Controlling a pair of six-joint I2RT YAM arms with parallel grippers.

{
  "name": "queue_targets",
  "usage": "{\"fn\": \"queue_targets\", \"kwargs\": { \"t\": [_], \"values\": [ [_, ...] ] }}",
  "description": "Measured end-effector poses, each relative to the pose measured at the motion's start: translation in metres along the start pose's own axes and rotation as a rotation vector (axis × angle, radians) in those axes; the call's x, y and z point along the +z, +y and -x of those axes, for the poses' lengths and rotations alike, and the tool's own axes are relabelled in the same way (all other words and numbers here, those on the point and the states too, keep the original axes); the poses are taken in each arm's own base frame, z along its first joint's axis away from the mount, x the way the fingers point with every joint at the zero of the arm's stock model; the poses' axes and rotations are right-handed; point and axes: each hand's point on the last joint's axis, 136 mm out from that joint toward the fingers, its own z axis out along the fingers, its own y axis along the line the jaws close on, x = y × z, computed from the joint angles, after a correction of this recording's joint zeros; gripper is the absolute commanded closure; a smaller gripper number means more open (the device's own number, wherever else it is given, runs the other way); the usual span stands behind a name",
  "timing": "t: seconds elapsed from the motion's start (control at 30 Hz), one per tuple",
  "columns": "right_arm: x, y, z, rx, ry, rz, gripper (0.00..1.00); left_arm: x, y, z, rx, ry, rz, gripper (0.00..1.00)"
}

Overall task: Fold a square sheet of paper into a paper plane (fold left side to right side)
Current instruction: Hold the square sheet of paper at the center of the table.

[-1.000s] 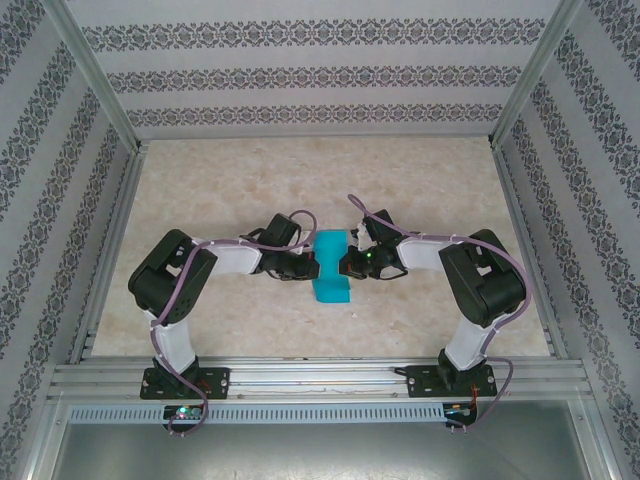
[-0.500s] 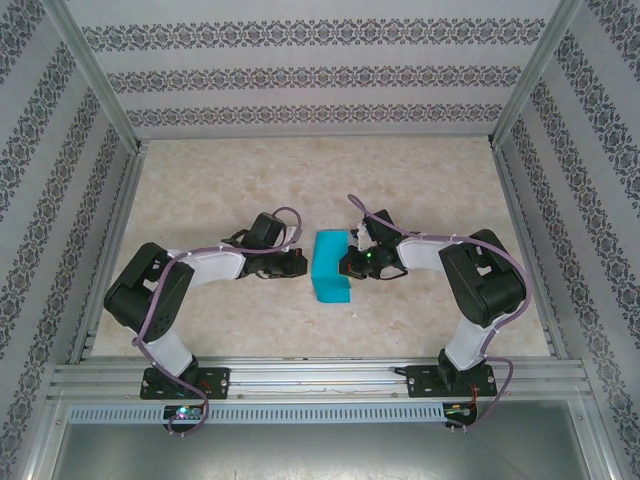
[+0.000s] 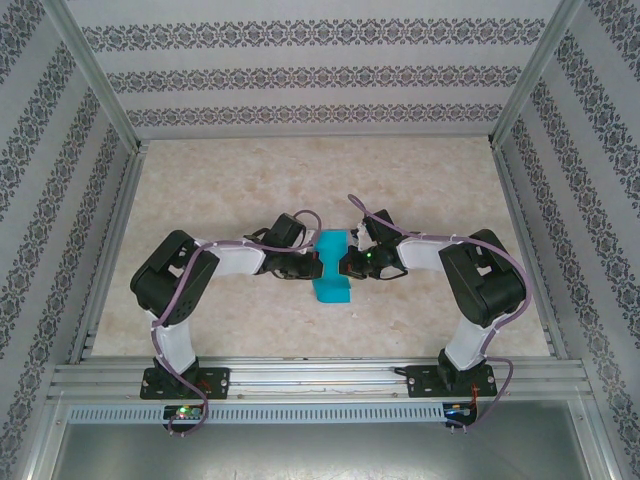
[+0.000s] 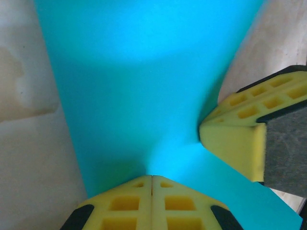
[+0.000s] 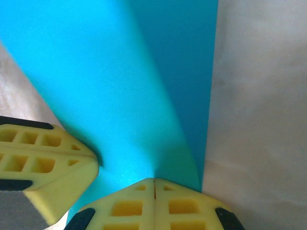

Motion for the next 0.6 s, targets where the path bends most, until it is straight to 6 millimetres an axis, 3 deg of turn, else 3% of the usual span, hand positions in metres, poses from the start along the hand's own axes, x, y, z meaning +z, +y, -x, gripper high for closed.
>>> {"fn": "queue_targets", "kwargs": {
  "t": [0.6],
  "values": [
    [-0.011,0.006,0.002,-0.012,-0.041,0.003,1.00,0.002,0.002,0.000,-0.005,0.006,0.009,0.99]
  ]
}}
